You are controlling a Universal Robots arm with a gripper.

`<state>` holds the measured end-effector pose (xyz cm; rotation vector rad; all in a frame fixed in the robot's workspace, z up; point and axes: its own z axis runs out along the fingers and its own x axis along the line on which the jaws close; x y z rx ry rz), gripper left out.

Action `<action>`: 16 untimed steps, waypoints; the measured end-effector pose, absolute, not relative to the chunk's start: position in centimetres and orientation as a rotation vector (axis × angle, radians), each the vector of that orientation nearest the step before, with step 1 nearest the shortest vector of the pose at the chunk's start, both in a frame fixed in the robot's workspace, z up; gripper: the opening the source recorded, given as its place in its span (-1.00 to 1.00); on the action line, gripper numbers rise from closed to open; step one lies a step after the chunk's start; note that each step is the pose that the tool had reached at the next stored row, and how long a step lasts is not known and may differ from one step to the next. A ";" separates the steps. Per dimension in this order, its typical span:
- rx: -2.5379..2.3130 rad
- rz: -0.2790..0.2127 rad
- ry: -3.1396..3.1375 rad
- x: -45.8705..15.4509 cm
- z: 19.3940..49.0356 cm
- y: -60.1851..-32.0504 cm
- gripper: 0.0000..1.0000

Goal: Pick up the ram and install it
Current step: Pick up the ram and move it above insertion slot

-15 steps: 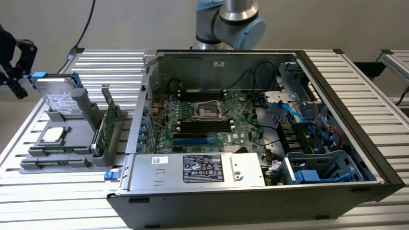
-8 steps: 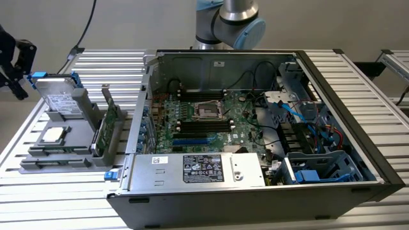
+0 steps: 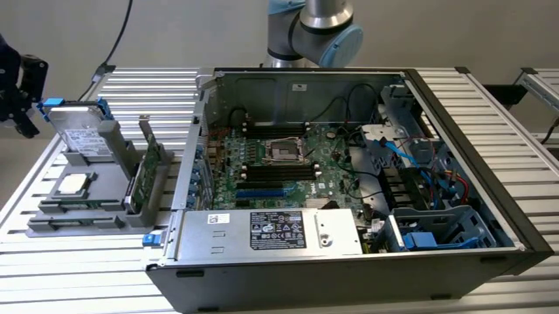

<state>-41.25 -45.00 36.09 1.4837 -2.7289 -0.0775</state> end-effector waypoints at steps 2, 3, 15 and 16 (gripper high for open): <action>1.532 -0.076 -2.701 -41.2 36.0 -45.0 -0.80; 1.557 -0.076 -2.686 -41.2 36.0 -45.0 -0.80; 1.837 -0.071 -2.497 -41.3 35.2 -45.0 -0.80; 1.859 -0.071 -2.481 -41.3 35.1 -45.0 -0.80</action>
